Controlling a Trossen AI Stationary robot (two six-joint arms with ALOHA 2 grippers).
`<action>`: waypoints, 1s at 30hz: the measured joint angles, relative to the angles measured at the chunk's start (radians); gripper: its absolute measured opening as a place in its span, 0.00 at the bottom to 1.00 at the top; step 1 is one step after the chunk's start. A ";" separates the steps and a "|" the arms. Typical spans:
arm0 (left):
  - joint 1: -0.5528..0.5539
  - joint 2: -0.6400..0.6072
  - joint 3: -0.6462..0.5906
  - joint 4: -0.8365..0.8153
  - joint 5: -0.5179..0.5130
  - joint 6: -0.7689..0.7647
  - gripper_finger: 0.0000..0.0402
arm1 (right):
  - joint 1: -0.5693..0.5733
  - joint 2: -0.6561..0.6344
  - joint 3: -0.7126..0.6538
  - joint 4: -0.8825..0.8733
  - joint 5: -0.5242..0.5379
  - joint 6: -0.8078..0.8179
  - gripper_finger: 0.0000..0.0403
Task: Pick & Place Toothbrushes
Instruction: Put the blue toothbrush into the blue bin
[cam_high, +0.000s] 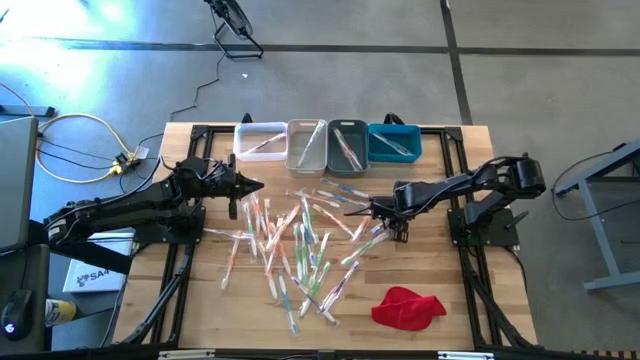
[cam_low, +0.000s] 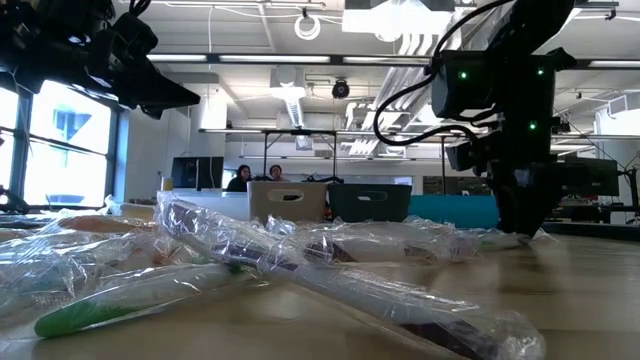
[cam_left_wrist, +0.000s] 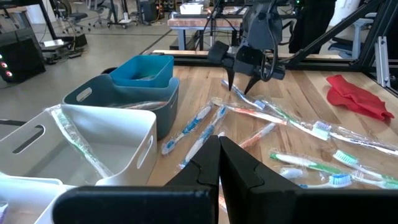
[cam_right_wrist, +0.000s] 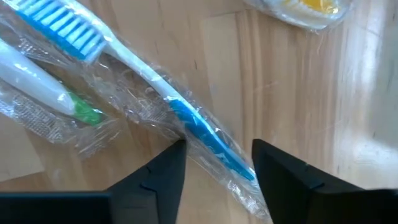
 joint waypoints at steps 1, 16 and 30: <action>0.000 0.000 0.000 0.000 0.000 0.000 0.00 | 0.000 0.000 0.000 0.000 -0.007 0.001 0.41; 0.000 0.000 0.000 0.000 0.000 0.000 0.00 | 0.000 0.002 -0.001 -0.031 -0.115 0.078 0.03; 0.000 0.000 0.000 0.000 0.000 0.000 0.00 | 0.036 0.005 0.112 -0.198 -0.144 0.140 0.02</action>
